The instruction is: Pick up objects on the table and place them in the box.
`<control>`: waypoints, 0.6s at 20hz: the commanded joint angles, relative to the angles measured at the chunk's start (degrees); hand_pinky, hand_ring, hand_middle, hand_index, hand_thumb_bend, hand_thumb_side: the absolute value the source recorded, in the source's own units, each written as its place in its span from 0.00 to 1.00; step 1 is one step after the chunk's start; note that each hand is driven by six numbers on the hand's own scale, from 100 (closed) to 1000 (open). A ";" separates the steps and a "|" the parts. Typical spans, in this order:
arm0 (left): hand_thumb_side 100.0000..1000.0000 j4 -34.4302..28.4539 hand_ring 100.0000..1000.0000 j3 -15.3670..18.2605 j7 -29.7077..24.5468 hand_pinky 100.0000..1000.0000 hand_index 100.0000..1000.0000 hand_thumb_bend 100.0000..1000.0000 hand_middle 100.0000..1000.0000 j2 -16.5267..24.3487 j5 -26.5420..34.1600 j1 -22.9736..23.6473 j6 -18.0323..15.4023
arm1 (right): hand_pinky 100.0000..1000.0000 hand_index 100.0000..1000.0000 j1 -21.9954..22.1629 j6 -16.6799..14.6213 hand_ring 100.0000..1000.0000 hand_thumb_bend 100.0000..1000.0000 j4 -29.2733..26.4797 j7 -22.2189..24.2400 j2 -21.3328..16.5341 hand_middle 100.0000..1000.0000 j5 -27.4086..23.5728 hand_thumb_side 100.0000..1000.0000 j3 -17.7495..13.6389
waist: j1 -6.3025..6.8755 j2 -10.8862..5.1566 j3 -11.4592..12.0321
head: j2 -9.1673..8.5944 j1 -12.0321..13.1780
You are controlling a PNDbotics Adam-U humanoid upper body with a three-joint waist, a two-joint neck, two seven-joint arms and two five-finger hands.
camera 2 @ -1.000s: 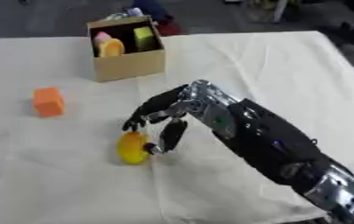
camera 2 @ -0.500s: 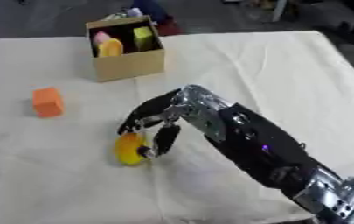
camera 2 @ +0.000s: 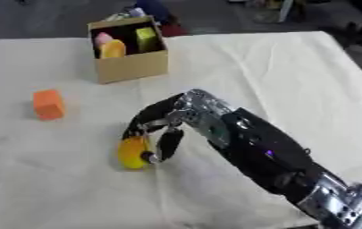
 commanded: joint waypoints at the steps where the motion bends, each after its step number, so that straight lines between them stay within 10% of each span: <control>1: 0.82 -0.75 0.64 0.36 -0.11 0.65 0.75 0.00 0.56 0.75 0.01 -0.71 -0.11 | 0.76 0.83 -0.66 -6.57 0.80 0.00 -1.15 7.21 -0.25 0.75 1.61 0.24 -1.67 | 0.20 -0.62 0.02 | 0.26 0.05; 12: 0.82 -0.70 0.65 0.49 -0.01 0.65 0.76 0.00 0.57 0.69 0.01 -0.65 -0.09 | 0.65 0.36 -0.53 -3.57 0.61 0.00 -1.07 -10.18 -0.39 0.53 4.45 0.04 -4.79 | 0.25 -0.76 -0.24 | 0.26 0.27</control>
